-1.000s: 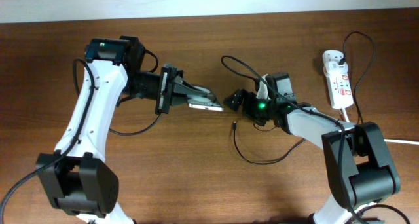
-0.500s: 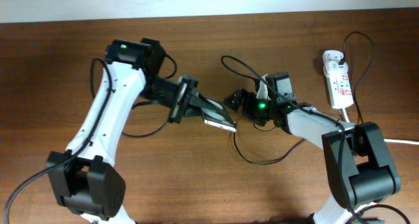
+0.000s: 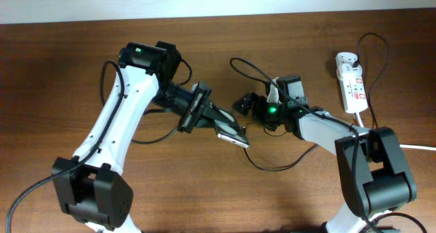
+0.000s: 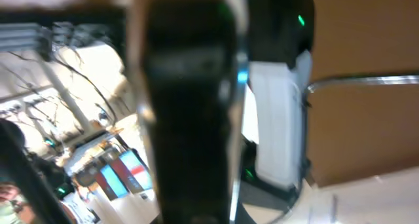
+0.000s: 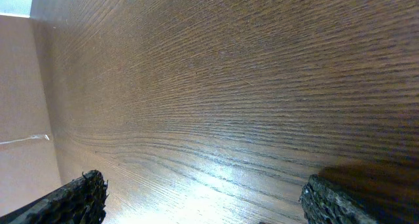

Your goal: Plug charger to phone and switch on socket

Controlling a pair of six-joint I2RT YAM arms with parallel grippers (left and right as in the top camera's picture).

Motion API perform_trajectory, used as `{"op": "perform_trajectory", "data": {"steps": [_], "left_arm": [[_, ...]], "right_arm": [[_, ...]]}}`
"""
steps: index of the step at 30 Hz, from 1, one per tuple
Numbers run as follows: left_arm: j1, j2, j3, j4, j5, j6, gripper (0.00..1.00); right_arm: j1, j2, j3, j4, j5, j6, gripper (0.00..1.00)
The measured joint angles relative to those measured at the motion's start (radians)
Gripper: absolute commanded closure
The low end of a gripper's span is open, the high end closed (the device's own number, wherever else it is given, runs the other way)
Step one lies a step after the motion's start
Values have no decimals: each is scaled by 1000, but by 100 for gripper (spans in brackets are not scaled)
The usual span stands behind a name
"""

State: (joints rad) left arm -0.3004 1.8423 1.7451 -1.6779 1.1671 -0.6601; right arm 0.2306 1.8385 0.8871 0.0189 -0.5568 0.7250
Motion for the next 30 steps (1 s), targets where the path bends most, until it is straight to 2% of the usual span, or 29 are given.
{"op": "perform_trajectory", "data": {"steps": [5, 7, 12, 14, 17, 22, 30], "left_arm": [[49, 0, 0, 148, -451, 29, 100], [54, 0, 0, 248, -603, 58, 100], [54, 0, 0, 373, -978, 87, 100], [54, 0, 0, 435, -1074, 105, 100], [54, 0, 0, 503, -1143, 137, 100], [54, 18, -48, 530, -1172, 172, 100], [-20, 274, -80, 517, -1183, 253, 100]], "right_arm": [[0, 0, 0, 0, 4, 0, 1], [0, 0, 0, 0, 5, 0, 1], [0, -1, 0, 0, 7, 0, 1], [0, -1, 0, 0, 7, 0, 1], [0, -1, 0, 0, 8, 0, 1], [0, -1, 0, 0, 8, 0, 1], [0, -1, 0, 0, 9, 0, 1]]}}
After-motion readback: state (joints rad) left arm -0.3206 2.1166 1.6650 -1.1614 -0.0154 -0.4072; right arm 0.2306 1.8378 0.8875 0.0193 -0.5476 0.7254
